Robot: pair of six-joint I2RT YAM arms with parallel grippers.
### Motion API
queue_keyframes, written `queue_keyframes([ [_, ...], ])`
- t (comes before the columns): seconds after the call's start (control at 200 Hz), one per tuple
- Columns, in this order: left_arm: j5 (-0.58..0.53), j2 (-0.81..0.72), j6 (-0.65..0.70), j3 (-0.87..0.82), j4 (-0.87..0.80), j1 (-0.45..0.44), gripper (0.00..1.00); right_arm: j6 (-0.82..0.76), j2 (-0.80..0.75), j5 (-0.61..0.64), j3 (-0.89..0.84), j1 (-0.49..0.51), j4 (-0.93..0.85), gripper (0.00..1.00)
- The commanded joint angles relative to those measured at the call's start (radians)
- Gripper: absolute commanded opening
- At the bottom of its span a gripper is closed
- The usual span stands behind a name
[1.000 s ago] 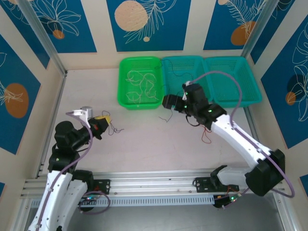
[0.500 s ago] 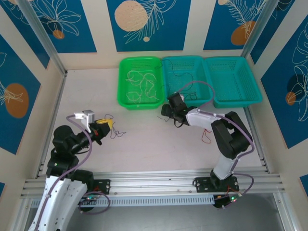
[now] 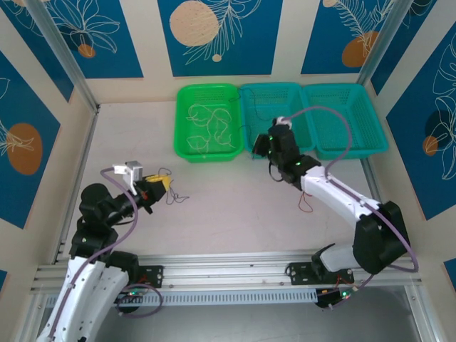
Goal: Untangle the cables
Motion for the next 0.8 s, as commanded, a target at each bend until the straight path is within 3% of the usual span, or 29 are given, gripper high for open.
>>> queue_keyframes([
  [0.0, -0.004, 0.049, -0.033, 0.042, 0.149, -0.056, 0.00, 0.002, 0.066, -0.010, 0.114, -0.098, -0.016, 0.00],
  [0.15, -0.139, 0.229, 0.009, 0.109, 0.276, -0.230, 0.00, -0.067, 0.322, -0.050, 0.334, -0.189, -0.053, 0.01],
  [0.175, -0.176, 0.266, 0.032, 0.129, 0.290, -0.275, 0.00, -0.076, 0.363, -0.083, 0.376, -0.199, -0.078, 0.14],
  [0.23, -0.254, 0.362, 0.093, 0.184, 0.310, -0.357, 0.00, -0.091, 0.428, -0.155, 0.471, -0.219, -0.159, 0.56],
  [0.29, -0.305, 0.476, 0.146, 0.259, 0.328, -0.420, 0.00, -0.088, 0.443, -0.177, 0.512, -0.229, -0.217, 0.78],
  [0.35, -0.349, 0.593, 0.156, 0.329, 0.362, -0.451, 0.00, -0.073, 0.377, -0.164, 0.448, -0.230, -0.189, 1.00],
  [0.445, -0.410, 0.778, 0.147, 0.435, 0.438, -0.464, 0.00, -0.061, 0.227, -0.169, 0.310, -0.235, -0.135, 1.00],
  [0.615, -0.492, 1.096, 0.213, 0.641, 0.551, -0.477, 0.00, 0.017, -0.065, -0.140, 0.099, -0.248, -0.226, 0.98],
  [0.795, -0.498, 1.429, 0.230, 0.970, 0.531, -0.480, 0.00, 0.150, -0.400, -0.103, -0.146, -0.269, -0.331, 0.98],
])
